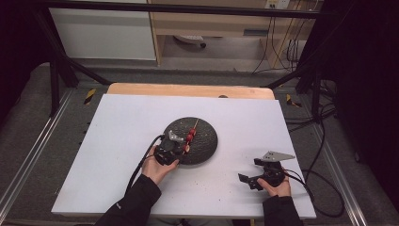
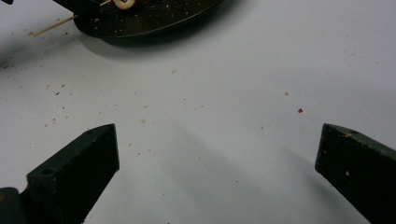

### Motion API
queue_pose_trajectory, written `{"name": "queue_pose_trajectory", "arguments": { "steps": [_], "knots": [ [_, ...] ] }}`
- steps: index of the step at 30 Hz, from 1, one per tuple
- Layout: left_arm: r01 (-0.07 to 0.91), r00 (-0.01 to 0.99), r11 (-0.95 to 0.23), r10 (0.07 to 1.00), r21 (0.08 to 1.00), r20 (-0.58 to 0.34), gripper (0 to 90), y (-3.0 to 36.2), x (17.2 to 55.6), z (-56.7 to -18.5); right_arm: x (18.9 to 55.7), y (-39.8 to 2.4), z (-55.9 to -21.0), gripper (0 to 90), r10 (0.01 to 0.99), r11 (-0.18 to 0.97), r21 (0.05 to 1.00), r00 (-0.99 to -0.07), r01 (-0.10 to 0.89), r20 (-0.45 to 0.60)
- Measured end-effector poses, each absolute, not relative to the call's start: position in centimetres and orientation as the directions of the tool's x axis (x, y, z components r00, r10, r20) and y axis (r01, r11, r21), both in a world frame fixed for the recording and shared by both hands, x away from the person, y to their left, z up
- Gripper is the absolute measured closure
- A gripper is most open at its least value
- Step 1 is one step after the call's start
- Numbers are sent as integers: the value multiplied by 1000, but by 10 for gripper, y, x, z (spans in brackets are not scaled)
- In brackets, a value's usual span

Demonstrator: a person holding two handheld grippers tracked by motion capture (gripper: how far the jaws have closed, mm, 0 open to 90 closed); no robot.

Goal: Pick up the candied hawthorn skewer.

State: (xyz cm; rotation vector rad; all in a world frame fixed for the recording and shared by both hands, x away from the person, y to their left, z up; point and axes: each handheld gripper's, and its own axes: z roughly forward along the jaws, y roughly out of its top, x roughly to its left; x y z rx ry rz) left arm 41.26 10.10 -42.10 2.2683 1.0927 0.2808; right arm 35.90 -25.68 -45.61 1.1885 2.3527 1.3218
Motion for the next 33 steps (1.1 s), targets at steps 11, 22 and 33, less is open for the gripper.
{"name": "queue_pose_trajectory", "arguments": {
  "steps": [11,22,33],
  "knots": [
    [674,591,-441,803,592,-75,875,101,413,-422,359,-256,-456,8,722,280,784,-660,555,210],
    [642,597,-401,796,653,-98,884,114,409,-419,359,-256,-456,8,721,278,783,-659,557,212],
    [579,620,-353,776,735,-115,884,140,394,-408,359,-256,-456,10,723,270,785,-656,557,217]
  ]
}}
